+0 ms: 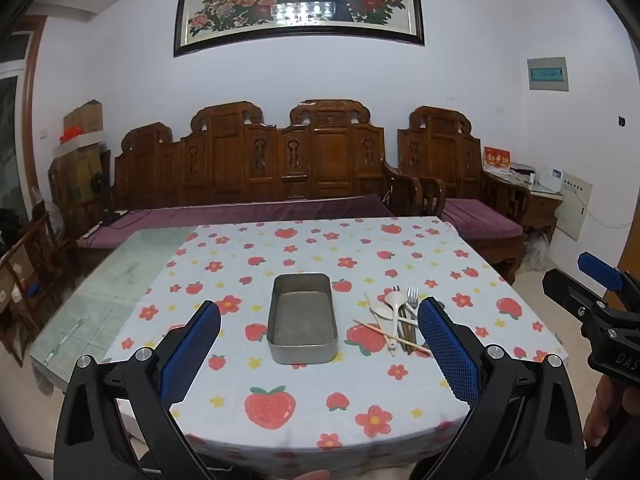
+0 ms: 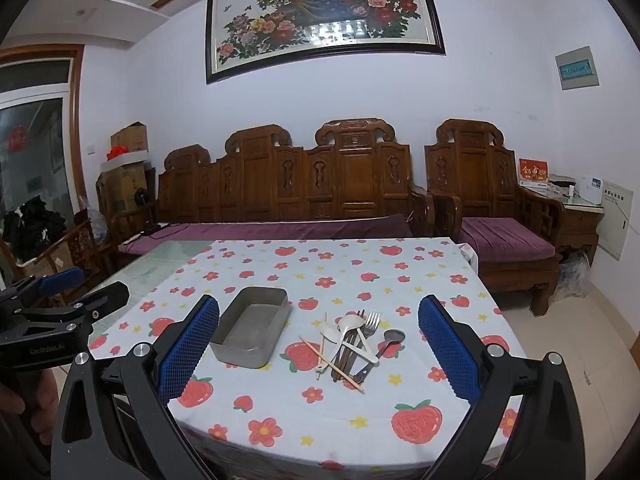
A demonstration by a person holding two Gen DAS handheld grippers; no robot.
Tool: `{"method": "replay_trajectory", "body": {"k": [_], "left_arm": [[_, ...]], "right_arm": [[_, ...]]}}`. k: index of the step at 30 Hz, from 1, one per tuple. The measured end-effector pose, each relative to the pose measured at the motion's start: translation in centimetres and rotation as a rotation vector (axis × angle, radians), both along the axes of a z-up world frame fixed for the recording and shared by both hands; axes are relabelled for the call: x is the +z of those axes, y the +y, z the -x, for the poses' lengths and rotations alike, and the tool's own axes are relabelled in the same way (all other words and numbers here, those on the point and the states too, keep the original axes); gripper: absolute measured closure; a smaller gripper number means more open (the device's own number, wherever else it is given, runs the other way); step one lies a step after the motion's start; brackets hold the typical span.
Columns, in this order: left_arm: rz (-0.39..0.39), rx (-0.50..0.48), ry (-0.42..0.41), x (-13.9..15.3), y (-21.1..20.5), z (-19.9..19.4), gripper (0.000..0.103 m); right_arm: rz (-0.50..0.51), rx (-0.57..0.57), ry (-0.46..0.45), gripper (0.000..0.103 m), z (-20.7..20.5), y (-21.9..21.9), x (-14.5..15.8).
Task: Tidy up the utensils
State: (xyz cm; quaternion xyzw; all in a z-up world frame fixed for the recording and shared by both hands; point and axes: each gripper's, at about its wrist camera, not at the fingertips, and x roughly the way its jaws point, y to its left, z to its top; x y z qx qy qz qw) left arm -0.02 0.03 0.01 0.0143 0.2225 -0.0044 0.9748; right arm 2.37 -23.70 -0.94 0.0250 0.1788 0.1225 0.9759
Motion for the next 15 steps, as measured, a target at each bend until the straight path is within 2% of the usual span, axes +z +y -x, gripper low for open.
{"method": "replay_trajectory", "body": {"k": [15], "left_arm": [[0.001, -0.001, -0.008, 0.00, 0.01, -0.01, 0.008]], "right_arm": [[0.001, -0.002, -0.003, 0.003, 0.11, -0.06, 0.22]]}}
